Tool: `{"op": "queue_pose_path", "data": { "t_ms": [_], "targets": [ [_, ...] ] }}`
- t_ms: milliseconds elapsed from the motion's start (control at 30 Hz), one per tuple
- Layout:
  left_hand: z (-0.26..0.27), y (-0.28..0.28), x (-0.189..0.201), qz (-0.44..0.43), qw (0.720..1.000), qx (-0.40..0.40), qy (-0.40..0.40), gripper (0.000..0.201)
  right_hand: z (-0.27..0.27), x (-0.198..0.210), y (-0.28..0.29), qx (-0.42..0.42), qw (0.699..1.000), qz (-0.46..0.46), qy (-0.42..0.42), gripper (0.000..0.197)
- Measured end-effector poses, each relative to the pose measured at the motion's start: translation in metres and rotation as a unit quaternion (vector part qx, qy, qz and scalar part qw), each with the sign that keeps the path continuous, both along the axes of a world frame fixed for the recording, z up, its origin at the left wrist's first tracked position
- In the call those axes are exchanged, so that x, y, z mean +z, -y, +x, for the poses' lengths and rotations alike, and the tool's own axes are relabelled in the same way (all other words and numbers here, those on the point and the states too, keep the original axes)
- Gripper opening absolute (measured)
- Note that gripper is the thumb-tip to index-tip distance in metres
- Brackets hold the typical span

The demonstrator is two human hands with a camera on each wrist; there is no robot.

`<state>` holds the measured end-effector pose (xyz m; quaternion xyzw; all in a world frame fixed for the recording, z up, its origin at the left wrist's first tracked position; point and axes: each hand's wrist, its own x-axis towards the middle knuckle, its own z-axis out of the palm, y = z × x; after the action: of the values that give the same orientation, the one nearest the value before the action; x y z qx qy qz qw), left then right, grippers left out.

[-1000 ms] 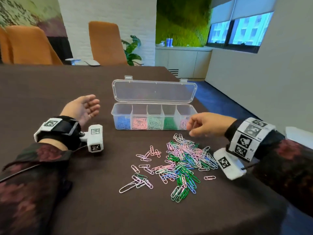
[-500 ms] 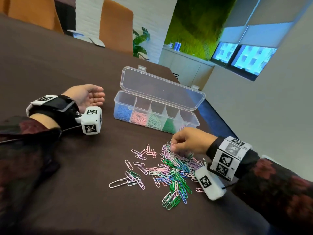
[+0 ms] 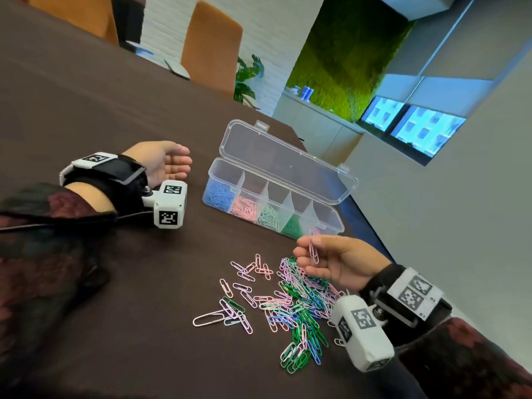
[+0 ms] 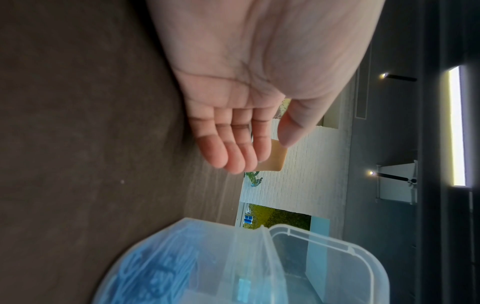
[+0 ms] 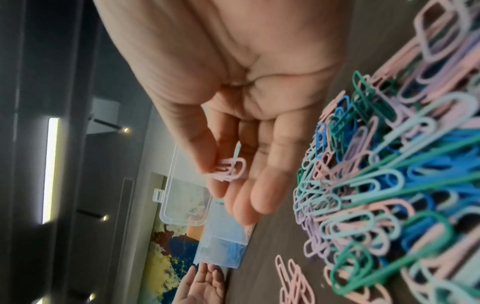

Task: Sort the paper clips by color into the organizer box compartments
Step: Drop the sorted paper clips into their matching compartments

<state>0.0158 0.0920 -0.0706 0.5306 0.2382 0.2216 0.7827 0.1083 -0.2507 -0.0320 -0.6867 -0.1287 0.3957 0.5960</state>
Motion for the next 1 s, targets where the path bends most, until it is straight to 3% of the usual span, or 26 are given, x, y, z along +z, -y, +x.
{"op": "queue_pose_path", "data": {
  "t_ms": [67, 167, 233, 800, 933, 1000],
  "targets": [
    [0.000, -0.001, 0.000, -0.002, 1.000, -0.001, 0.002, 0.021, 0.000, -0.001, 0.002, -0.016, 0.999, 0.024, -0.040, 0.021],
    [0.000, 0.000, 0.000, -0.002, 1.000, -0.003, 0.000, 0.018, 0.000, -0.002, 0.006, -0.010, 0.992, 0.078, -0.095, 0.058],
    [0.000, 0.001, 0.001, -0.003, 1.000, -0.005, 0.000, 0.018, 0.000, -0.003, 0.009, -0.006, 0.988, 0.102, -0.112, 0.067],
    [0.001, 0.000, -0.001, 0.000, 1.000, -0.001, -0.001, 0.020, -0.007, -0.007, 0.011, -0.014, 0.983, 0.129, -0.130, 0.075],
    [0.000, -0.001, -0.001, 0.002, 1.000, -0.002, -0.003, 0.020, -0.013, -0.008, 0.008, -0.039, 0.979, 0.150, -0.133, 0.090],
    [0.000, -0.001, -0.001, 0.001, 1.000, -0.003, -0.003, 0.020, -0.017, -0.009, 0.006, -0.061, 0.979, 0.150, -0.124, 0.078]
  ]
}}
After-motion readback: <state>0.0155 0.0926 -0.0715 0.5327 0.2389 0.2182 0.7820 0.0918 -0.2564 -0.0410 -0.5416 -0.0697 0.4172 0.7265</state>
